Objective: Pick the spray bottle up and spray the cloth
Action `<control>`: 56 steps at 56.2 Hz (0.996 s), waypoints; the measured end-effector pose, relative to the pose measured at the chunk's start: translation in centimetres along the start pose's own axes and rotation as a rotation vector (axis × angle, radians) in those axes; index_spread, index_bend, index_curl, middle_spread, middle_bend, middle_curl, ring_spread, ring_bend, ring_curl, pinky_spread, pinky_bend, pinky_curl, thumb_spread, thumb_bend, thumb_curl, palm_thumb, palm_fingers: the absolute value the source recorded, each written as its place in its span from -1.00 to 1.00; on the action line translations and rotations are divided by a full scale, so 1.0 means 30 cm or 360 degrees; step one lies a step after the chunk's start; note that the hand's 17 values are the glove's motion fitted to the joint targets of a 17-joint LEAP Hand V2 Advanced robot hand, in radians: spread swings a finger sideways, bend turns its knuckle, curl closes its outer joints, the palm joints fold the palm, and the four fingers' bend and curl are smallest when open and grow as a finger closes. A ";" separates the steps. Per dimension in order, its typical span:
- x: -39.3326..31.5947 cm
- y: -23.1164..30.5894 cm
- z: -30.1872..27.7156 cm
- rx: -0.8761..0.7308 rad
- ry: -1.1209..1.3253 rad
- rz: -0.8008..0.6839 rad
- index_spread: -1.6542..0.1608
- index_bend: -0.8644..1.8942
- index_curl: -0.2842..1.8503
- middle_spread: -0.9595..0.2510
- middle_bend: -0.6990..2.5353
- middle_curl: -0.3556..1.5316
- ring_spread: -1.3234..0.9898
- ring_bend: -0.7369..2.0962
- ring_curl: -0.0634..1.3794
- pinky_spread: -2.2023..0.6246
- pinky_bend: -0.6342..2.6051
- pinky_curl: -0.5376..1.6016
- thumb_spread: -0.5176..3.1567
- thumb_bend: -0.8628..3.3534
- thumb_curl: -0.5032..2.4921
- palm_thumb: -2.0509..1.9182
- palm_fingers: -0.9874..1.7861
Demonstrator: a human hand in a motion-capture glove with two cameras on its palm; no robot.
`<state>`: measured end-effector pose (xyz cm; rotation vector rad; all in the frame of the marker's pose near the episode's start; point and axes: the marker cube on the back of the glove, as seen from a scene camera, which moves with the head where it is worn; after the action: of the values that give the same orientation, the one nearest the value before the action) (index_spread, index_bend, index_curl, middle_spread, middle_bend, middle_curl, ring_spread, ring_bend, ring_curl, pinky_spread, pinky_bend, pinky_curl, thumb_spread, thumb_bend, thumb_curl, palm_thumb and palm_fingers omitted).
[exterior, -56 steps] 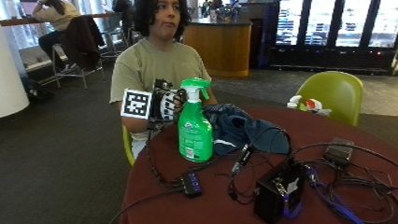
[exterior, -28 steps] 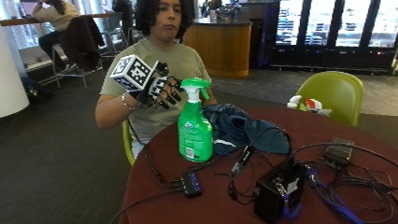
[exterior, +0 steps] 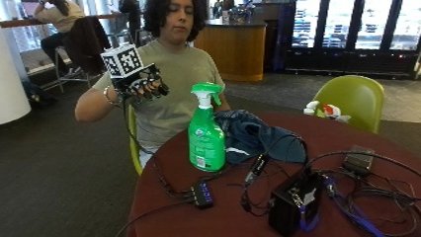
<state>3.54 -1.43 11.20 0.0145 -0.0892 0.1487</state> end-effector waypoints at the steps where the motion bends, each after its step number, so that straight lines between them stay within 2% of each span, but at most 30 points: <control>1: 0.000 0.006 -0.001 -0.0005 0.0007 0.0002 0.41 -0.25 -0.37 0.64 -0.47 -0.21 0.14 -0.27 -0.40 0.71 -0.39 -0.17 -0.07 -0.60 -0.33 0.37 0.03; 20: 0.001 0.000 -0.005 -0.0020 -0.0017 0.0003 0.39 -0.26 -0.43 0.63 -0.47 -0.28 0.14 -0.27 -0.42 0.72 -0.39 -0.17 -0.07 -0.60 -0.35 0.36 0.01; 34: 0.006 -0.103 0.037 0.0070 -0.0568 0.0097 0.40 -0.28 -0.46 0.64 -0.46 -0.31 0.15 -0.24 -0.42 0.72 -0.36 -0.16 -0.08 -0.60 -0.36 0.36 0.03; 56: 0.018 -0.416 0.125 0.0232 -0.1192 0.0202 0.46 -0.29 -0.51 0.69 -0.45 -0.30 0.16 -0.20 -0.41 0.70 -0.34 -0.15 -0.08 -0.60 -0.36 0.40 0.02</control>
<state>5.59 -13.77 14.90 0.2109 -0.8277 0.2708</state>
